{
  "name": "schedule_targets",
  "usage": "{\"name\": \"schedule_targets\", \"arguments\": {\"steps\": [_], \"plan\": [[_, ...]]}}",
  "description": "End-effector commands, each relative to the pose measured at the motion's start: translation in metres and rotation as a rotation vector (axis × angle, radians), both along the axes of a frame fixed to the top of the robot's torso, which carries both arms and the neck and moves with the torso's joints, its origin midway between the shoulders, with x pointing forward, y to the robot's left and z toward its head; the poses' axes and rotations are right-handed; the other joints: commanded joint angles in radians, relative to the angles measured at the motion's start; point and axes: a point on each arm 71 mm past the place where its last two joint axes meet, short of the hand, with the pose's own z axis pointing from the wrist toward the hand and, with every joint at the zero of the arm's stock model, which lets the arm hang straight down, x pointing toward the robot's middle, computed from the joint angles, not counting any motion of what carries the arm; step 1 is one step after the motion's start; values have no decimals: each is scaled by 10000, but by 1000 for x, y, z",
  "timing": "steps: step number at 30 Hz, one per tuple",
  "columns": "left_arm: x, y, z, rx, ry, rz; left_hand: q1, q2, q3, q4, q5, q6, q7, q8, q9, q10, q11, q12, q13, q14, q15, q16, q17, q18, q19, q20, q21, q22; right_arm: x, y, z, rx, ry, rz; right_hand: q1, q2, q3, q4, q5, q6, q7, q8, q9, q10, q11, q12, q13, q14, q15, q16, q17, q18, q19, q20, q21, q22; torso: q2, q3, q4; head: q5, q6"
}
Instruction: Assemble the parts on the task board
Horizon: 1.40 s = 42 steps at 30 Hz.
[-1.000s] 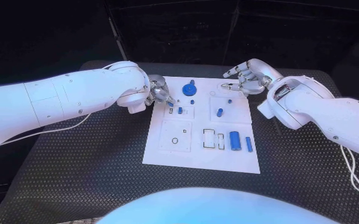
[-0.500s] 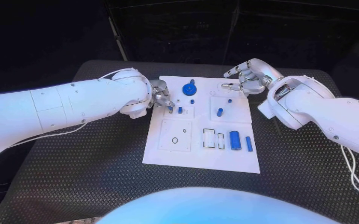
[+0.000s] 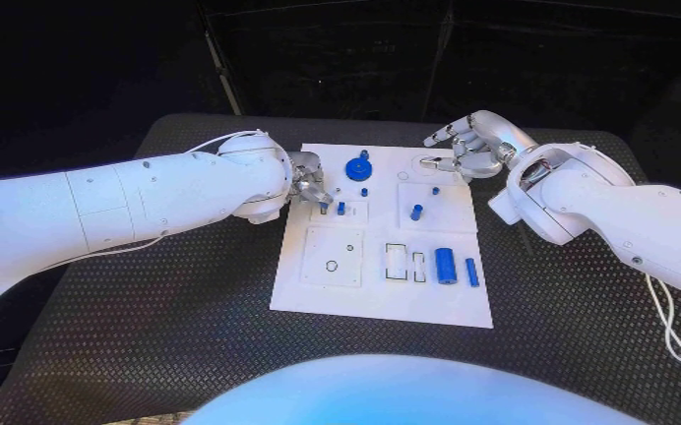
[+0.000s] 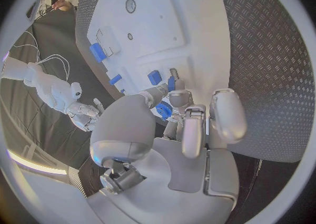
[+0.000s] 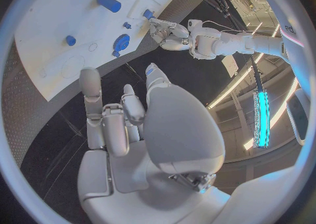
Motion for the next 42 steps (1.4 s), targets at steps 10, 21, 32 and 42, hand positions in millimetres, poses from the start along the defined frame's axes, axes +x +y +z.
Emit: {"name": "schedule_targets", "arguments": {"steps": [10,21,32,42], "plan": [[-2,1,-3,548,429,-486,-7,83,884,-837,35,17,-66,67,15,134,-87,22,-12,1048,-71,14,2606,-95,22,-68,69,38,0,1,1,21,-4,77,-58,45,-65,5,61,-59,0,68,-13,-43,6,-11,-10,574,-66,-52,639,84,-85,-4,-54,-1,-6,3,9,-15,-33],[-3,1,-4,660,595,-588,-10,79,898,-838,34,11,-67,76,19,136,-88,28,-6,1047,-72,10,2600,-93,19,-68,61,28,0,1,1,20,-2,86,-58,45,-65,5,61,-59,0,68,-13,-43,6,-11,-10,574,-66,-52,639,84,-85,-4,-54,-1,-7,4,11,-12,-58],[-4,2,-5,761,741,-662,-17,68,929,-844,35,0,-70,97,28,134,-90,32,-4,1048,-73,12,2603,-99,25,-69,79,56,0,1,1,12,9,90,-58,45,-65,5,61,-59,0,68,-13,-43,6,-11,-10,574,-66,-52,639,84,-85,-4,-54,-1,-5,3,9,6,-74],[-3,2,-6,772,825,-669,-91,-7,969,-840,32,24,-86,199,67,152,-99,60,18,1050,-78,18,2613,-102,28,-74,88,75,0,1,1,13,11,94,-63,53,-73,4,64,-58,-1,72,-13,-43,6,-8,-10,574,-67,-57,634,83,-82,-5,-58,-3,-4,8,8,4,-74]]}}
